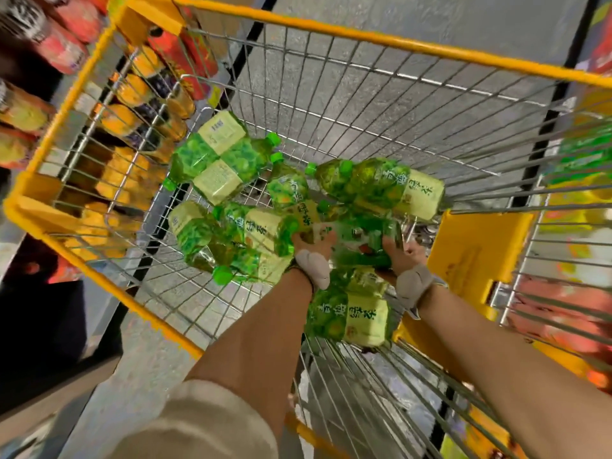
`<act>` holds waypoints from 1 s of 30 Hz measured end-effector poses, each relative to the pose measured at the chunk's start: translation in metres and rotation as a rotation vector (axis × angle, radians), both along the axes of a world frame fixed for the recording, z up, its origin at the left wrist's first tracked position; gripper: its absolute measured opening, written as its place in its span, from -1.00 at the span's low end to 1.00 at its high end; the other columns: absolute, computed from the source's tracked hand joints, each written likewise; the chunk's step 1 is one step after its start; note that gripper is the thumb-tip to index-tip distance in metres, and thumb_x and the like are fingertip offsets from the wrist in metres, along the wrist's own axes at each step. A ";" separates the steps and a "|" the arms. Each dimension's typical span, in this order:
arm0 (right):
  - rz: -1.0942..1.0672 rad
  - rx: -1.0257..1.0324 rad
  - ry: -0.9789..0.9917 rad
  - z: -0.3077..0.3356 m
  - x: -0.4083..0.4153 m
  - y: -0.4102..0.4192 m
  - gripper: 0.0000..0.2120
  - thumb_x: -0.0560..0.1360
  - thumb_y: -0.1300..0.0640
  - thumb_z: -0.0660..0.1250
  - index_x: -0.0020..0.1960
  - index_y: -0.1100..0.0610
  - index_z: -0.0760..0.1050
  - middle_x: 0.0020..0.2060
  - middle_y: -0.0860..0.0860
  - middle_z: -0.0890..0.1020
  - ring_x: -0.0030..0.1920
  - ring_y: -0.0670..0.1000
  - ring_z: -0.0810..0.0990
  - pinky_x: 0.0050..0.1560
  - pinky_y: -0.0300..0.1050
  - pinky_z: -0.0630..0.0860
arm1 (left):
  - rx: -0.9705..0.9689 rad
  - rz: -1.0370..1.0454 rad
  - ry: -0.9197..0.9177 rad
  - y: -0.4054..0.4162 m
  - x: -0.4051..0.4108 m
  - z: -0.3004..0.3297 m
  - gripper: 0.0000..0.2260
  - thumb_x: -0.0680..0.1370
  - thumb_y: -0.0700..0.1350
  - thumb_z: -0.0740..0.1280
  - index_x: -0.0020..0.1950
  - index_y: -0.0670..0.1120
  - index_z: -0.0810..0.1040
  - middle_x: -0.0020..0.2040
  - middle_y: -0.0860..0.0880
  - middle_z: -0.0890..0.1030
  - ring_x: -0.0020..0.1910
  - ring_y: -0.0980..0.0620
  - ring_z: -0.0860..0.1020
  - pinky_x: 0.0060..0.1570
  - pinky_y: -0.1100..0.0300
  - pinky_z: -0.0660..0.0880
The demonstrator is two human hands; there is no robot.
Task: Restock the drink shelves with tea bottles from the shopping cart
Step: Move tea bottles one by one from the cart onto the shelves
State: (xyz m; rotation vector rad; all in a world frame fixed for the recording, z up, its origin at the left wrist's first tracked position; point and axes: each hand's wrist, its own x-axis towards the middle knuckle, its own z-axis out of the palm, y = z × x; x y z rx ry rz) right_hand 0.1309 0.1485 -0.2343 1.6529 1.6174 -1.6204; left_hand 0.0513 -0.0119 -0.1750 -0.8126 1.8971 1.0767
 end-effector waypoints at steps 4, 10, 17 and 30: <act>-0.044 -0.052 0.043 0.021 0.010 0.000 -0.39 0.33 -0.13 0.49 0.16 0.27 0.42 0.11 0.30 0.56 0.02 0.34 0.60 -0.08 0.38 0.56 | 0.198 0.216 0.050 -0.004 0.008 0.005 -0.39 0.46 -0.10 0.46 0.42 -0.18 0.27 0.34 -0.21 0.44 0.27 -0.22 0.47 0.27 -0.16 0.44; 0.031 -0.057 0.113 0.104 0.006 -0.020 -0.40 0.40 -0.03 0.47 0.31 0.19 0.34 0.16 0.18 0.52 0.01 0.20 0.60 -0.17 -0.02 0.63 | 0.337 0.254 0.098 -0.023 0.004 0.031 -0.10 0.23 0.25 0.50 0.43 -0.07 0.23 0.27 -0.12 0.48 0.16 -0.12 0.55 0.16 -0.08 0.52; 0.222 -0.084 0.328 0.216 -0.002 -0.067 -0.72 0.45 0.06 0.43 0.11 -0.16 0.49 0.13 0.20 0.56 -0.01 0.10 0.63 0.07 0.05 0.60 | 0.466 0.274 0.347 -0.086 0.004 0.150 -0.62 0.49 -0.13 0.44 0.18 -0.02 0.31 -0.11 -0.06 0.54 -0.46 0.04 0.52 -0.58 0.28 0.49; 0.645 -0.273 0.420 0.326 -0.029 -0.228 -0.55 0.56 0.05 0.26 0.41 0.15 0.33 0.41 0.06 0.31 0.26 0.06 0.46 0.09 -0.30 0.53 | 0.299 0.290 0.716 -0.284 0.032 0.276 -0.52 0.44 -0.04 0.50 0.30 -0.02 0.41 0.20 -0.19 0.55 0.09 -0.21 0.60 -0.05 -0.14 0.62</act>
